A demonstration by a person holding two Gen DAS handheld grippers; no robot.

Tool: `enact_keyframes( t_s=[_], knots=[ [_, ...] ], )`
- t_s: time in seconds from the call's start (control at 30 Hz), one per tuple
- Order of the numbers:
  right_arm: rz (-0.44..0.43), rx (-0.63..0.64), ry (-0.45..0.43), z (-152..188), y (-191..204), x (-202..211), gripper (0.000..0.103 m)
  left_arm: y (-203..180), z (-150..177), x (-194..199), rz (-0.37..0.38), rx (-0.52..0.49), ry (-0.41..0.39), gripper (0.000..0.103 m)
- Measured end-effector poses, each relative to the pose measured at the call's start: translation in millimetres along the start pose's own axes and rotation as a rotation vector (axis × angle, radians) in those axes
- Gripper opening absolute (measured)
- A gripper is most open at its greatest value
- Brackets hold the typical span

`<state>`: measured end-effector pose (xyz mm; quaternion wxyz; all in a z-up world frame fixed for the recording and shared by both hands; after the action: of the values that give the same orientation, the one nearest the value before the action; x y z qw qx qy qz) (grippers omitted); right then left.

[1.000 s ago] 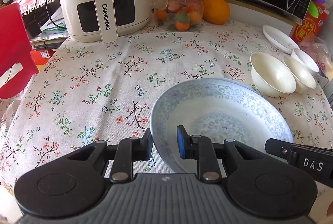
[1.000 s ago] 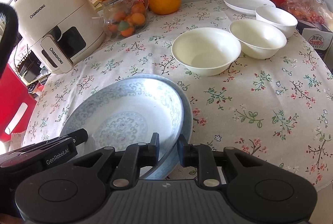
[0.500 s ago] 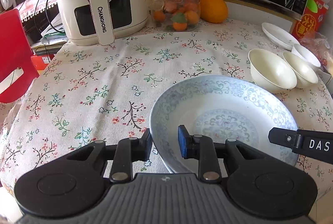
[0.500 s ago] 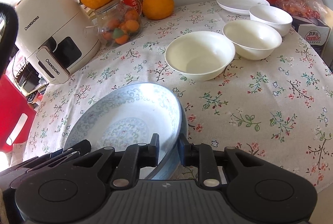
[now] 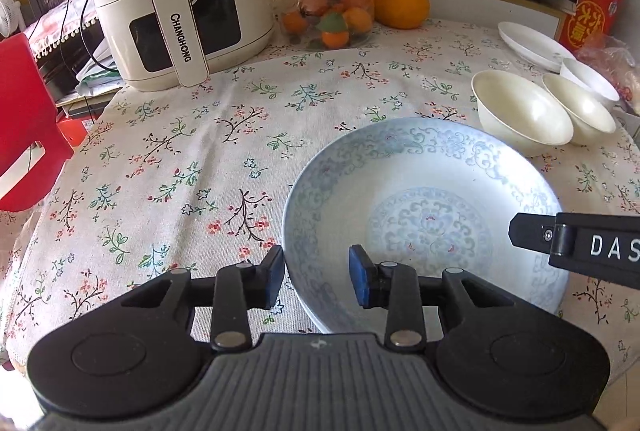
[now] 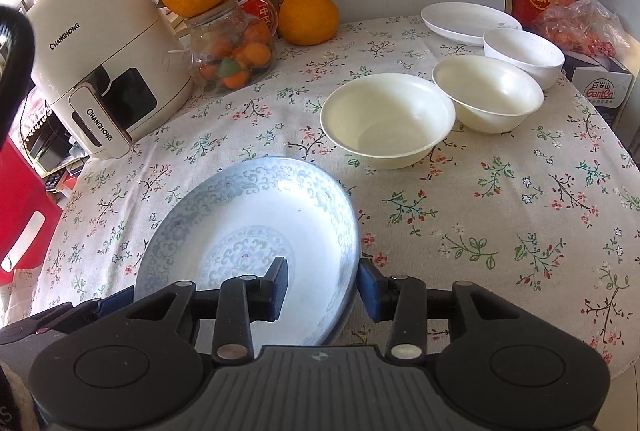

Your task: Organize plates and bowls

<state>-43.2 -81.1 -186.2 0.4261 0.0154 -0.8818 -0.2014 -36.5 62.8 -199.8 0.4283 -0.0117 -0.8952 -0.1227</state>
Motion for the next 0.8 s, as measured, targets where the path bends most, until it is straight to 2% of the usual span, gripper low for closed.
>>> enact_keyframes(
  t_s=[0.17, 0.3, 0.37, 0.47, 0.63, 0.8],
  knots=[
    [-0.004, 0.004, 0.009, -0.3, 2.1, -0.2, 0.043, -10.2, -1.1, 1.1, -0.008, -0.048, -0.004, 0.048],
    [-0.013, -0.013, 0.017, -2.1, 2.5, 0.2, 0.045, -12.3, -3.5, 2.5, -0.021, -0.078, -0.006, 0.052],
    [-0.018, -0.025, 0.007, -4.8, 2.6, 1.3, 0.046, -9.4, -5.2, 3.6, 0.009, -0.044, -0.001, 0.061],
    [-0.036, -0.032, 0.004, -10.1, 3.7, 4.2, 0.049, 0.7, -11.2, 9.7, -0.036, -0.03, -0.021, 0.073],
    [-0.083, -0.099, -0.04, -25.4, 3.4, 17.7, 0.059, 16.5, -20.3, 13.7, -0.069, 0.013, -0.048, 0.078],
    [-0.11, -0.123, -0.061, -38.7, -3.1, 27.2, 0.062, 19.5, -29.5, 14.2, -0.04, 0.027, -0.067, 0.083]
  ],
)
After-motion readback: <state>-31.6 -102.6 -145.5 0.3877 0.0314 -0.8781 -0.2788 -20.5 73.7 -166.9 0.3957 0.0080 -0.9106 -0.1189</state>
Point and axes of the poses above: each gripper's, at about its wrist camera, not at the fingertips, and x roughly against the way its jaws point, y to its left, z to its underside, the point moved 9 cm from there along -x, roughly the way its jaws point, and after that the axes turned 14 degrees about -x, right-handed, at the moved point
